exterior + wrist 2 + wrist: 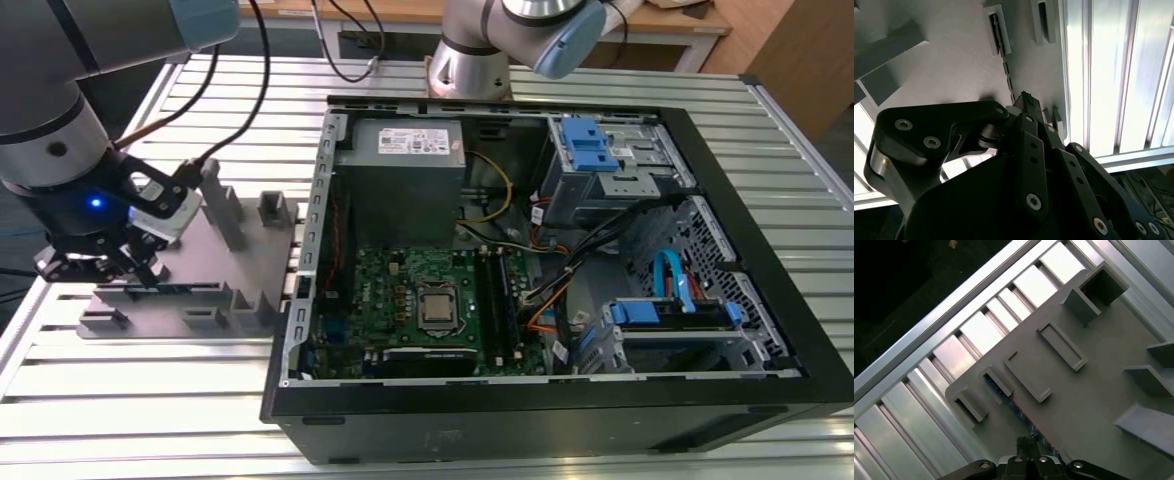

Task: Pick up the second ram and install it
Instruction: 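Pick up the second ram and move it above second insertion slot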

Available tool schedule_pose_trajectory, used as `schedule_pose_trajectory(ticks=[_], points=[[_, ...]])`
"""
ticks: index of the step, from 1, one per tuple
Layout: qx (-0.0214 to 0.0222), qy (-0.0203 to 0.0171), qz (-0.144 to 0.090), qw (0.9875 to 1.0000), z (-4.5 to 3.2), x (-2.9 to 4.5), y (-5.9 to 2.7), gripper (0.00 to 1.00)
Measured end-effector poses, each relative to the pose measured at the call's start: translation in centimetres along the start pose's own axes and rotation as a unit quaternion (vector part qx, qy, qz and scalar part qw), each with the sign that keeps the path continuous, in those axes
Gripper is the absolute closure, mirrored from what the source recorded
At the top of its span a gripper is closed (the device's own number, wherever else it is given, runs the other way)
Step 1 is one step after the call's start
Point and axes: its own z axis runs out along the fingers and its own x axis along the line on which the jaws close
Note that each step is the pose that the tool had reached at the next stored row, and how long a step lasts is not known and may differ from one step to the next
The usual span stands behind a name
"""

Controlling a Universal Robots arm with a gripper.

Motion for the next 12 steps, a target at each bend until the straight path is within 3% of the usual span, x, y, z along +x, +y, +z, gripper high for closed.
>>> schedule_pose_trajectory(ticks=[12], points=[[0.0018, 0.0017, -0.044, 0.9990, 0.00, 0.00, 0.00, 0.89]])
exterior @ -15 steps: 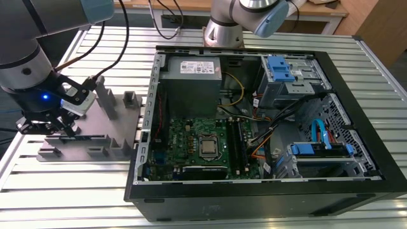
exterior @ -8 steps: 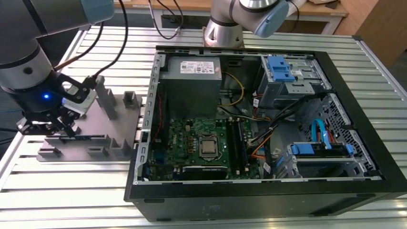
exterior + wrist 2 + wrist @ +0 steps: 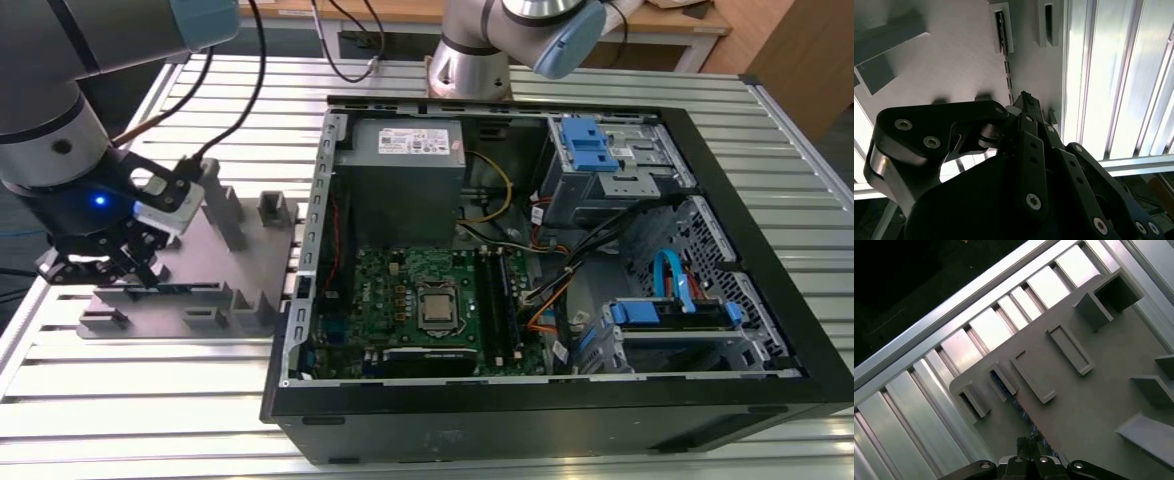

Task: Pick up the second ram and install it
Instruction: 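Pick up the second ram and move it above second insertion slot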

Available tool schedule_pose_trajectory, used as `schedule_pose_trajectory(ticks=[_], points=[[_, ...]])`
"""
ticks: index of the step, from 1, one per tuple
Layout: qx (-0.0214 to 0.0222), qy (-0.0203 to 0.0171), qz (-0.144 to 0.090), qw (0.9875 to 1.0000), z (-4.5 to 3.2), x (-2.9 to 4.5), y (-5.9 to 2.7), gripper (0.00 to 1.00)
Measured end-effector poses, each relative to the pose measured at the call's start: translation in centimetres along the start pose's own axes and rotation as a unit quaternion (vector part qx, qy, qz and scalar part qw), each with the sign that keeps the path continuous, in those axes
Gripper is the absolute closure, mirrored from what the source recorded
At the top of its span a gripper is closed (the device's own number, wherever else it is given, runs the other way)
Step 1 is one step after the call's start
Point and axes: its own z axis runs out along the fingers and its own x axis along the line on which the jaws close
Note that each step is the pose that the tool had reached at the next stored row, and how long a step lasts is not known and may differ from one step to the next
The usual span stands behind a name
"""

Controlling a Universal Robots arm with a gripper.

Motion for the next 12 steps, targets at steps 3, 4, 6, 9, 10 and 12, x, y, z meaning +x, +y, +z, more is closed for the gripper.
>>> schedule_pose_trajectory(ticks=[3, 4, 6, 9, 10, 12], points=[[0.0004, 0.0004, -0.010, 0.9999, 0.00, 0.00, 0.00, 0.89], [0.0006, 0.0005, -0.014, 0.9999, 0.00, 0.00, 0.00, 0.89], [0.0009, 0.0008, -0.022, 0.9998, 0.00, 0.00, 0.00, 0.89], [0.0014, 0.0013, -0.034, 0.9994, 0.00, 0.00, 0.00, 0.89], [0.0016, 0.0014, -0.038, 0.9993, 0.00, 0.00, 0.00, 0.89], [0.0019, 0.0018, -0.047, 0.9989, 0.00, 0.00, 0.00, 0.89]])
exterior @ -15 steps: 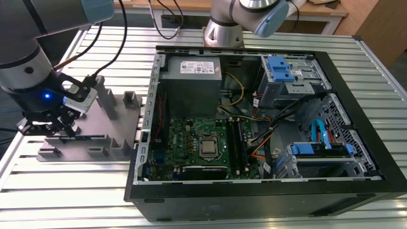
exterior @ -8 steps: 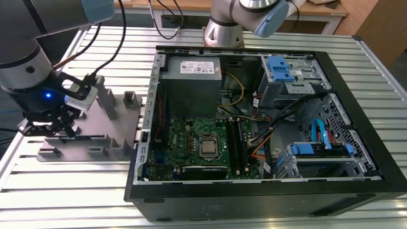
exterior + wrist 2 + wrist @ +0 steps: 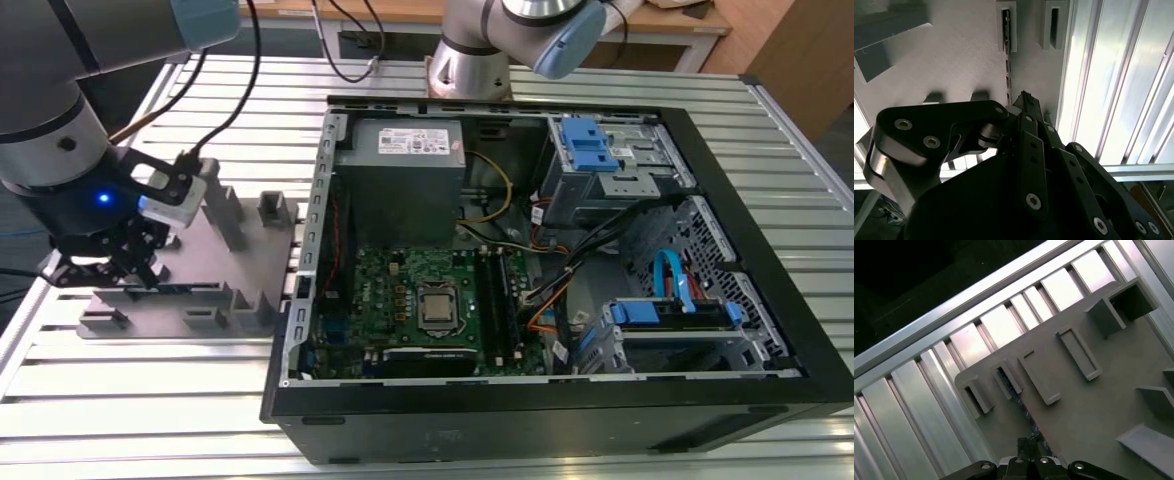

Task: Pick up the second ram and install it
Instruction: 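Pick up the second ram and move it above second insertion slot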

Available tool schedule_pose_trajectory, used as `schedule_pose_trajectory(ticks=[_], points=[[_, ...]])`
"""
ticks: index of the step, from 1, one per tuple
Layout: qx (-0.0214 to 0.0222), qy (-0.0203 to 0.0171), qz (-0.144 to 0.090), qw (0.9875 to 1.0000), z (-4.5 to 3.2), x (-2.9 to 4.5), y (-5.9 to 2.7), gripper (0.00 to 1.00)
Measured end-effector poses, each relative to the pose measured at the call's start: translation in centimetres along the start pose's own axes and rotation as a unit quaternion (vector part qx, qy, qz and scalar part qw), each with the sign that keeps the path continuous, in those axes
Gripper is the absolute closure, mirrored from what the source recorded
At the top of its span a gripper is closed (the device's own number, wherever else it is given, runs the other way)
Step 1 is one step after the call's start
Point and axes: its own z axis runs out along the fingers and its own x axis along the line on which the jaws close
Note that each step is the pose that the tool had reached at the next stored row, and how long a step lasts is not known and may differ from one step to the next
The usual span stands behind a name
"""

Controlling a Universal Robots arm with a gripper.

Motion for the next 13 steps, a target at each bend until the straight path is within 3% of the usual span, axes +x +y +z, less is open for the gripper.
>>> schedule_pose_trajectory(ticks=[6, 13], points=[[0.0012, 0.0011, -0.029, 0.9996, 0.00, 0.00, 0.00, 0.89], [0.0028, 0.0026, -0.068, 0.9977, 0.00, 0.00, 0.00, 0.89]])
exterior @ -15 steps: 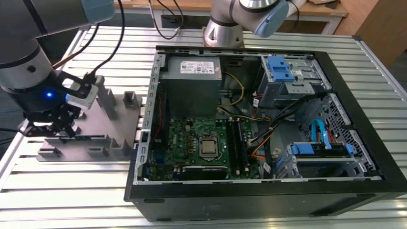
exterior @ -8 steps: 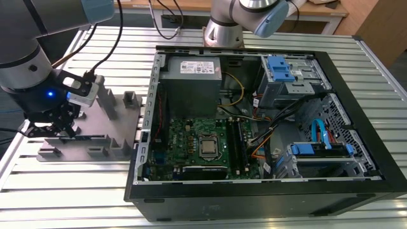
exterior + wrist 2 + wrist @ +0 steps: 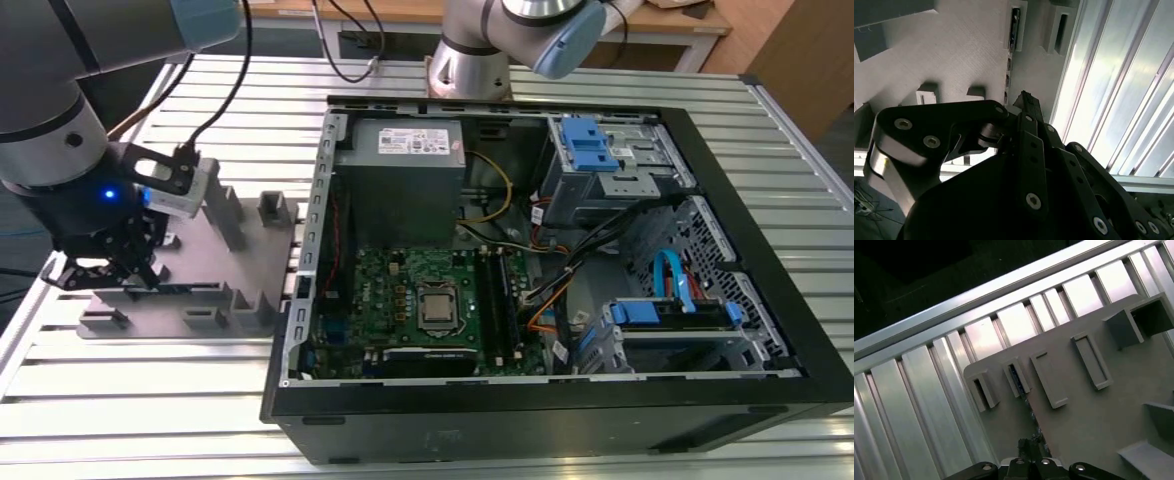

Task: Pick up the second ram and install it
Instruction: 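Pick up the second ram and move it above second insertion slot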

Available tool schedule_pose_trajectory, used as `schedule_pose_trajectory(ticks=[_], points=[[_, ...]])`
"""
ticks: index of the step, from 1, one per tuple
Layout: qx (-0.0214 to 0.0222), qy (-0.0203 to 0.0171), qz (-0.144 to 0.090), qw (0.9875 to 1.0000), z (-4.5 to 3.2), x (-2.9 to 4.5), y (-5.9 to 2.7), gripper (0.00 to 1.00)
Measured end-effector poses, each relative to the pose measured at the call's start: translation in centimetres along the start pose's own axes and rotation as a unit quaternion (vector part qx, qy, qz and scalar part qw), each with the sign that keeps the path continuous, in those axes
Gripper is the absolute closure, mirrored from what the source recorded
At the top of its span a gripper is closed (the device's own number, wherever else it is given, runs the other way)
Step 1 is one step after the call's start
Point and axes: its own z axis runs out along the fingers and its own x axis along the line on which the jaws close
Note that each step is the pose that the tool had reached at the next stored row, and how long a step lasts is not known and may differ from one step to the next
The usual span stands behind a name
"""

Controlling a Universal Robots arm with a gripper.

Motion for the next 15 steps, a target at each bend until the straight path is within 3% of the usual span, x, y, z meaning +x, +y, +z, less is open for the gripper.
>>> schedule_pose_trajectory(ticks=[7, 15], points=[[0.0013, 0.0013, -0.032, 0.9995, 0.00, 0.00, 0.00, 0.89], [0.0027, 0.0025, -0.066, 0.9978, 0.00, 0.00, 0.00, 0.89]])
